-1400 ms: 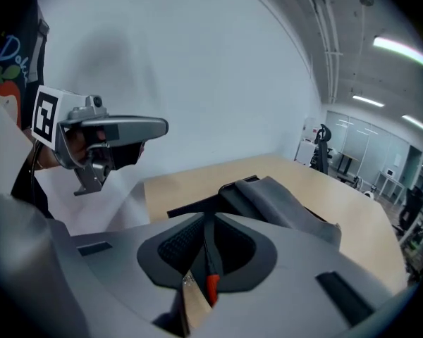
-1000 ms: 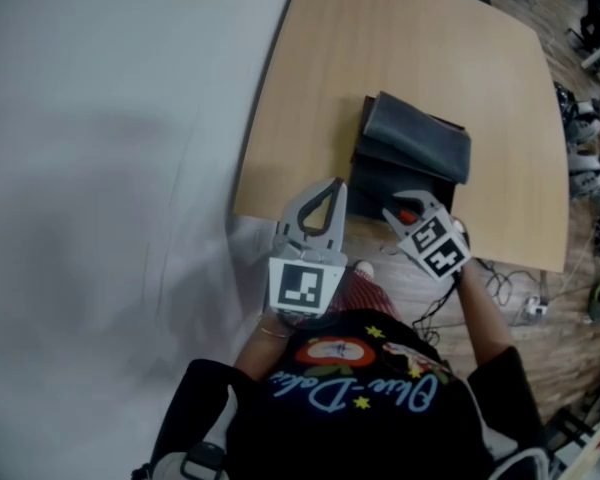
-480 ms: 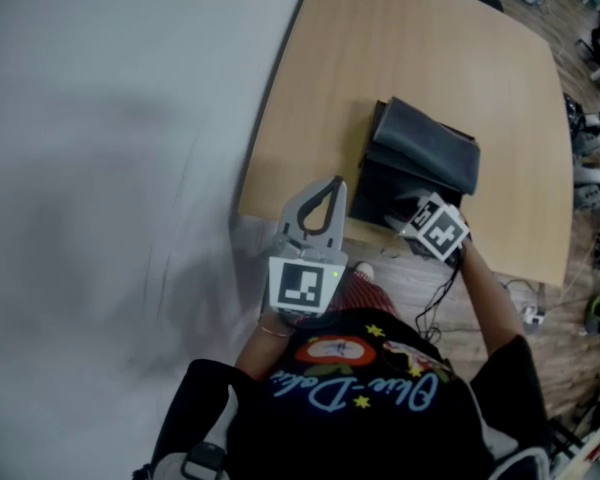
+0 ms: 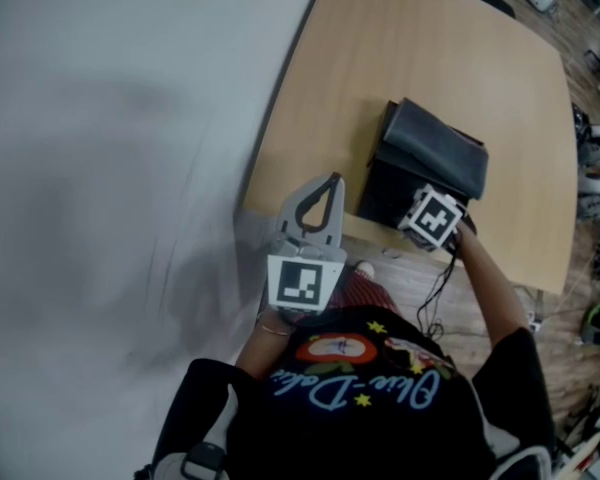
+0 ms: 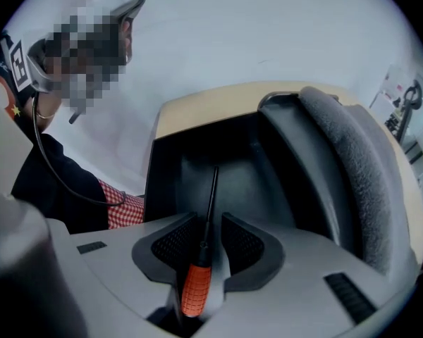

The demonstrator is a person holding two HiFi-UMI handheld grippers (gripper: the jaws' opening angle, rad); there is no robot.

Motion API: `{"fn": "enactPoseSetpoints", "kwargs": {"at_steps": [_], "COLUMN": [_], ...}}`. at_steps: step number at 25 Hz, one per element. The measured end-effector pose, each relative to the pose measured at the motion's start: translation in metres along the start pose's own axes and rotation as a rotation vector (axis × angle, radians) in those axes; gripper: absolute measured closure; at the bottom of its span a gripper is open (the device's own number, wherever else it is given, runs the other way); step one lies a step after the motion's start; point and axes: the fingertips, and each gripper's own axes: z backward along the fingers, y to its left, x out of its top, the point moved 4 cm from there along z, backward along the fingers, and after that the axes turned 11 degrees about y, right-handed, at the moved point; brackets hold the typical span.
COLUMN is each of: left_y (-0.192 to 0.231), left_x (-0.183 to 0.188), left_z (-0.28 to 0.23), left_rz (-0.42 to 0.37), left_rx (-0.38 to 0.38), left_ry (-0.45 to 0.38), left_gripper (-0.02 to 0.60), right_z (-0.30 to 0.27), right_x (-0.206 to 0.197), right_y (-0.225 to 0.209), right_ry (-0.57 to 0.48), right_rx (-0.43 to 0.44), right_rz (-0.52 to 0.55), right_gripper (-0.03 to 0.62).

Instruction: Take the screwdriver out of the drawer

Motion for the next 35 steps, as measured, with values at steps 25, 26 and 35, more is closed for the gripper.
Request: {"fn": "enactPoseSetpoints", "kwargs": {"at_steps": [25,26,35], "left_y": [0.000,-0.001,-0.012], "left_x": [-0.004,-0.005,-0.002], "left_z": [0.017,0.017,0.021], "left_rz": [0.008,0.008,-0.018], "left_rx": [0.019,0.018,-0.003], "left_ry": [-0.005,-0.001,-0.007], "left_gripper": [0.581,0.581,0.581], "right_z": [0.000,0.001,0.023], "right_x": [-0.004,-0.004,-0.010], "right_y": [0.001,0.002,0.005], "right_ry": [-0.049,-0.058,-0.184], "right_rx": [-0.077,-0.085,-0.178], "right_rz": [-0.103,-0.102,-0.112], "right_gripper": [0.563,0.563,0.563]}}
